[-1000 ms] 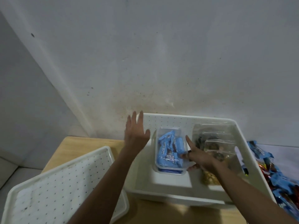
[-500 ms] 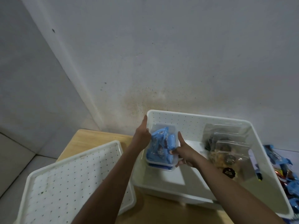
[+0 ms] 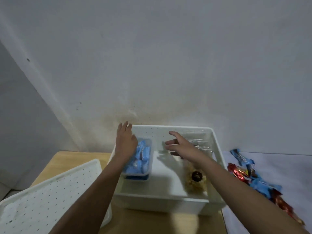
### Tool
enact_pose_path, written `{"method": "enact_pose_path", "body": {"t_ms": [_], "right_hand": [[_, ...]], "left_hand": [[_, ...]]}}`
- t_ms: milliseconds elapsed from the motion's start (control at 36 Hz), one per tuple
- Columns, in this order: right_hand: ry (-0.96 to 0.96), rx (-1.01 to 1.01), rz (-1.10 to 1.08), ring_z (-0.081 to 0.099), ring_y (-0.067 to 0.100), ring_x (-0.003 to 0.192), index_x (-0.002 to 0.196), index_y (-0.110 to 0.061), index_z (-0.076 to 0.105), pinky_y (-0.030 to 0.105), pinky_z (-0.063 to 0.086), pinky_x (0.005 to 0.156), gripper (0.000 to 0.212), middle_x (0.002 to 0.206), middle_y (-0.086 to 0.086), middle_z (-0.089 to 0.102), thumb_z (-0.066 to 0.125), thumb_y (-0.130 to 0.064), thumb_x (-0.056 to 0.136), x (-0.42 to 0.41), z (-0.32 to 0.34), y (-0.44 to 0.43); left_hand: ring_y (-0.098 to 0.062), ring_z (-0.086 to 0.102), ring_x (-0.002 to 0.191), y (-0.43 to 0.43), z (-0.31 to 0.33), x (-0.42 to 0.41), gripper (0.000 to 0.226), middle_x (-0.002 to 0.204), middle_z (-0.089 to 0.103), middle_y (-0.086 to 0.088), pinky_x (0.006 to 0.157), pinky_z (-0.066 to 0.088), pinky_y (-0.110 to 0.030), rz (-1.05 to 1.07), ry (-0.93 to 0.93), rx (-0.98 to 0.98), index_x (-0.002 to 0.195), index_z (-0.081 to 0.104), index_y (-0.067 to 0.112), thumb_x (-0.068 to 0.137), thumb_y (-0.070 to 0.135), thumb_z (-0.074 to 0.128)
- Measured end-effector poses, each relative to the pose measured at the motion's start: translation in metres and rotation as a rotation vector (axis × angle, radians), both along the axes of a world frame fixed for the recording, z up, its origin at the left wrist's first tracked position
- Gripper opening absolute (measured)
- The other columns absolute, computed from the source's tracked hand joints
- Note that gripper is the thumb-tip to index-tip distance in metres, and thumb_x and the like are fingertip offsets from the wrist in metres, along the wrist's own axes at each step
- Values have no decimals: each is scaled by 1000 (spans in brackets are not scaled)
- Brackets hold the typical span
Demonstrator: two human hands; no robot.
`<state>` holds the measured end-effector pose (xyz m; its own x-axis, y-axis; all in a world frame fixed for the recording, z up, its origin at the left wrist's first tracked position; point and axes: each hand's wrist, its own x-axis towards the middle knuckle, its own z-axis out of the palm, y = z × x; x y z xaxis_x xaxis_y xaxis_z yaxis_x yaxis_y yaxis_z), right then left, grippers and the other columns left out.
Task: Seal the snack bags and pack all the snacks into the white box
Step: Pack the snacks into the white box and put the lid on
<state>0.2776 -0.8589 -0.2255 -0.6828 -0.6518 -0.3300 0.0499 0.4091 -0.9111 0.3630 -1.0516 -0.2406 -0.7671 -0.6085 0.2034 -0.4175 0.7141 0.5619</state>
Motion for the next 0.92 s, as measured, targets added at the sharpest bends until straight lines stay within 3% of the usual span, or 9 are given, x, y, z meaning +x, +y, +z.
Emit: {"method": "enact_pose_path", "body": {"t_ms": [111, 306, 389, 472, 528, 583, 667, 778, 917], "right_hand": [[95, -105, -168, 61, 18, 100, 134, -18, 39, 26, 52, 81, 50, 109, 5, 64, 58, -8, 89, -28, 27, 80], [255, -93, -402, 59, 21, 104, 134, -17, 38, 34, 50, 83, 47, 112, 7, 62, 56, -12, 91, -63, 44, 247], [279, -37, -502, 58, 24, 108, 135, -20, 37, 39, 48, 91, 51, 114, 7, 61, 60, -18, 89, -66, 24, 313], [241, 73, -515, 52, 25, 117, 139, -23, 30, 43, 44, 100, 61, 122, 7, 56, 61, -28, 88, -56, -9, 364], [196, 169, -472, 43, 26, 127, 144, -23, 20, 40, 39, 103, 74, 137, 11, 46, 63, -35, 85, -43, -35, 386], [146, 267, -401, 23, 27, 140, 148, -24, 6, 41, 28, 110, 100, 153, 10, 23, 68, -51, 75, -30, -62, 400], [210, 471, -195, -12, 24, 145, 143, -33, -20, 48, 7, 118, 144, 155, -3, -19, 51, -94, 34, -11, -105, 408], [362, 597, -61, -25, 26, 141, 138, -33, -31, 59, 4, 113, 151, 151, -1, -34, 43, -98, 24, 8, -145, 402], [569, 628, -25, -24, 28, 140, 140, -39, -27, 65, 3, 110, 138, 152, 2, -30, 37, -99, 34, 9, -180, 387]], "left_hand": [[-33, 19, 141, 71, 27, -37, 52, 146, 35, -20, 115, 11, -31, -160, 118, 78, 134, 42, -3, 87, 20, 43], [-17, 12, 144, 245, 48, -94, 48, 151, 29, -4, 115, 10, -27, -463, 271, 194, 139, 38, 11, 94, 20, 51], [-11, 9, 144, 316, 32, -99, 49, 153, 26, 2, 111, 5, -19, -599, 230, 206, 142, 32, 17, 96, 26, 47], [-8, 7, 144, 363, -6, -91, 51, 154, 22, 5, 116, 7, -23, -675, 135, 240, 145, 28, 20, 97, 29, 44], [-8, 8, 144, 379, -42, -83, 52, 154, 21, 5, 118, 10, -27, -651, 63, 282, 145, 27, 21, 97, 31, 44], [-12, 8, 145, 382, -79, -71, 56, 155, 20, 2, 117, 10, -27, -567, -12, 306, 145, 26, 22, 94, 36, 48], [-21, 13, 145, 371, -124, -54, 83, 155, 20, -6, 118, 17, -37, -429, -143, 244, 145, 24, 20, 80, 63, 52], [-27, 11, 143, 357, -157, -48, 107, 155, 11, -7, 114, 27, -50, -288, -236, 148, 145, 18, 25, 62, 83, 52], [-25, -17, 143, 356, -175, -58, 111, 156, -19, -4, 117, 3, -47, -247, -328, 177, 146, -10, 35, 61, 90, 35]]}}
